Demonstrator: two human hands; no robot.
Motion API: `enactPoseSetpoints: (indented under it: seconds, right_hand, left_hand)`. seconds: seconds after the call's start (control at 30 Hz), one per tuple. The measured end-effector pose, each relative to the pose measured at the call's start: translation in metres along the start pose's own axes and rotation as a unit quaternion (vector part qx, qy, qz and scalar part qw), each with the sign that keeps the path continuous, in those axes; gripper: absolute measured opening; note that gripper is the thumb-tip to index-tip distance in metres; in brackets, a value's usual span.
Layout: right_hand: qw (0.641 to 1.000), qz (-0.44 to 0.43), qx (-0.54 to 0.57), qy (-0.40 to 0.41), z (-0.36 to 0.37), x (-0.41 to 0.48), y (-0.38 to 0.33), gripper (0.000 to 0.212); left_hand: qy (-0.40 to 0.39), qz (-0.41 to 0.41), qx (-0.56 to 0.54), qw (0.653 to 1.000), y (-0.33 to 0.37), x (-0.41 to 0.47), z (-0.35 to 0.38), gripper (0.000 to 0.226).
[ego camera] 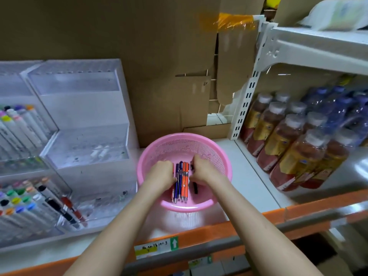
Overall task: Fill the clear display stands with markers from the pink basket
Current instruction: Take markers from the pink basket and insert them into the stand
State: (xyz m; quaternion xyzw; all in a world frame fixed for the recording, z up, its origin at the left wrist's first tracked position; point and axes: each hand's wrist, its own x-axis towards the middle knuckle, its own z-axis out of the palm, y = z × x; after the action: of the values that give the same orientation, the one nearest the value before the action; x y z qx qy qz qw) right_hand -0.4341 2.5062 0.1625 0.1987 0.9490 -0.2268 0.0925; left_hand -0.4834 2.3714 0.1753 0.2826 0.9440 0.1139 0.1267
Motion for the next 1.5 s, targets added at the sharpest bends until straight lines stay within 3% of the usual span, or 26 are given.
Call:
enactPoseSetpoints:
  seconds: [0.33,0.53,0.73,0.83,0.97,1.1,1.23,1.37,1.5]
  right_hand:
    - [1.000,-0.003,0.025,0.008,-0.002,-0.006,0.001,0.047]
    - [0.997,0.006,0.071,0.002,-0.003,-0.007,0.000,0.053]
    - [0.984,-0.063,0.163,0.023,-0.003,-0.010,0.000,0.067]
    - [0.967,-0.089,0.239,0.025,-0.004,-0.010,0.000,0.058]
    - [0.941,-0.118,0.315,0.019,-0.005,-0.012,-0.001,0.044]
    - [0.941,-0.124,0.314,-0.001,-0.008,-0.014,-0.004,0.038]
    - [0.963,-0.087,0.253,-0.017,-0.007,-0.007,-0.015,0.005]
    - [0.990,-0.078,0.102,-0.050,0.002,0.005,-0.027,0.017]
    - [0.997,-0.064,-0.046,-0.019,0.014,0.014,-0.043,0.026]
  left_hand:
    - [-0.015,-0.001,-0.013,1.000,0.000,-0.003,-0.002,0.015]
    - [-0.034,-0.021,-0.050,0.998,0.002,-0.003,-0.005,0.015]
    - [-0.003,-0.016,-0.082,0.996,0.001,-0.002,-0.003,0.023]
    - [0.052,-0.010,-0.170,0.984,0.001,-0.001,-0.005,0.019]
    - [-0.004,0.001,-0.264,0.964,-0.004,0.000,-0.006,0.036]
    - [-0.004,-0.056,-0.281,0.958,-0.002,0.002,-0.009,0.029]
    - [0.082,-0.074,-0.118,0.987,0.000,-0.001,-0.015,0.030]
    - [0.134,-0.065,-0.071,0.986,-0.003,-0.004,-0.019,0.009]
    - [0.134,-0.071,-0.089,0.984,-0.011,-0.006,-0.021,0.026]
